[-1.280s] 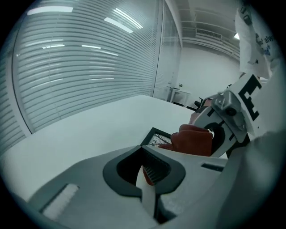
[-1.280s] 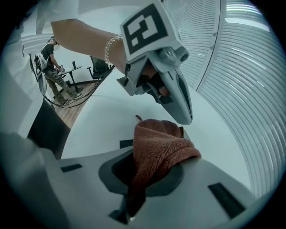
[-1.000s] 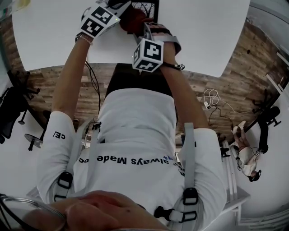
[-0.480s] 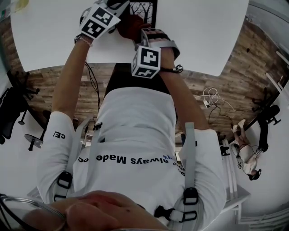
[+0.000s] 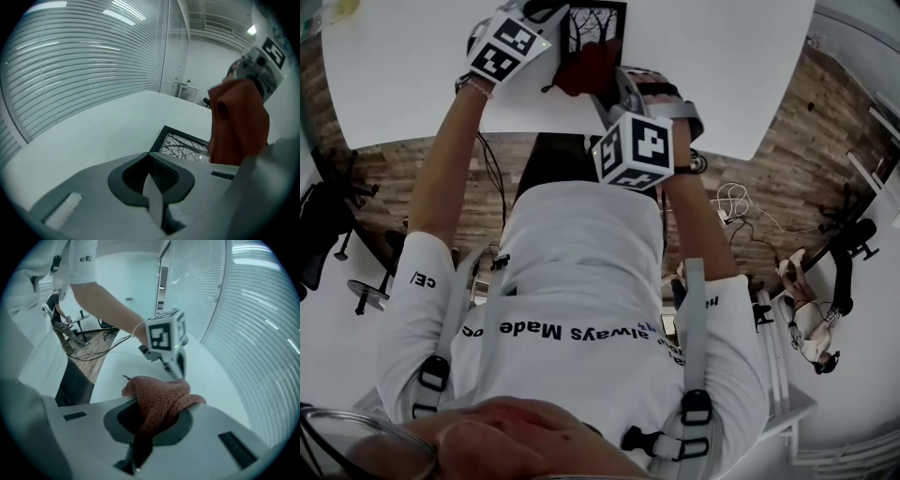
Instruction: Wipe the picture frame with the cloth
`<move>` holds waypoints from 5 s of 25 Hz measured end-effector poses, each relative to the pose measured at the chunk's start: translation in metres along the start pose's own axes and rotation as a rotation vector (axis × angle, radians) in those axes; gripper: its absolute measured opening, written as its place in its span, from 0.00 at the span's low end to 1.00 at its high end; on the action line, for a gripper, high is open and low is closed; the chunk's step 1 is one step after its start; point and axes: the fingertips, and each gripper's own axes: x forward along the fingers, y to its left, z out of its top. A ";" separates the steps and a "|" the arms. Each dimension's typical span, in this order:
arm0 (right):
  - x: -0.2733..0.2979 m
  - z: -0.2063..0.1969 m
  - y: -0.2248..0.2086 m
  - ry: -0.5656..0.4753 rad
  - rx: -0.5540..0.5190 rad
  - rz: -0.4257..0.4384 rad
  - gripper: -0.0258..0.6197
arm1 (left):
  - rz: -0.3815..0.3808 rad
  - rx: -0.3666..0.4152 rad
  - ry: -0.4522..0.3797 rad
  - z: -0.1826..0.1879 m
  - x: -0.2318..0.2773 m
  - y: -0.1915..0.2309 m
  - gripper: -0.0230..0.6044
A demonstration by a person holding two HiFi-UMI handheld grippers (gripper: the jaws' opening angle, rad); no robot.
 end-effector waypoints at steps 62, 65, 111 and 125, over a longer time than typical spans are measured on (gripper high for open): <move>-0.032 -0.013 -0.043 0.092 0.024 -0.052 0.07 | 0.051 -0.053 -0.001 0.000 0.002 0.004 0.04; -0.045 -0.014 -0.102 0.050 0.073 -0.253 0.07 | 0.050 -0.051 0.001 0.001 0.005 0.004 0.04; 0.037 -0.092 0.027 0.199 0.033 0.021 0.07 | 0.071 -0.059 0.013 0.003 0.010 0.005 0.04; -0.142 0.018 -0.066 -0.315 0.394 -0.304 0.07 | 0.197 -0.111 -0.320 0.104 -0.133 -0.047 0.04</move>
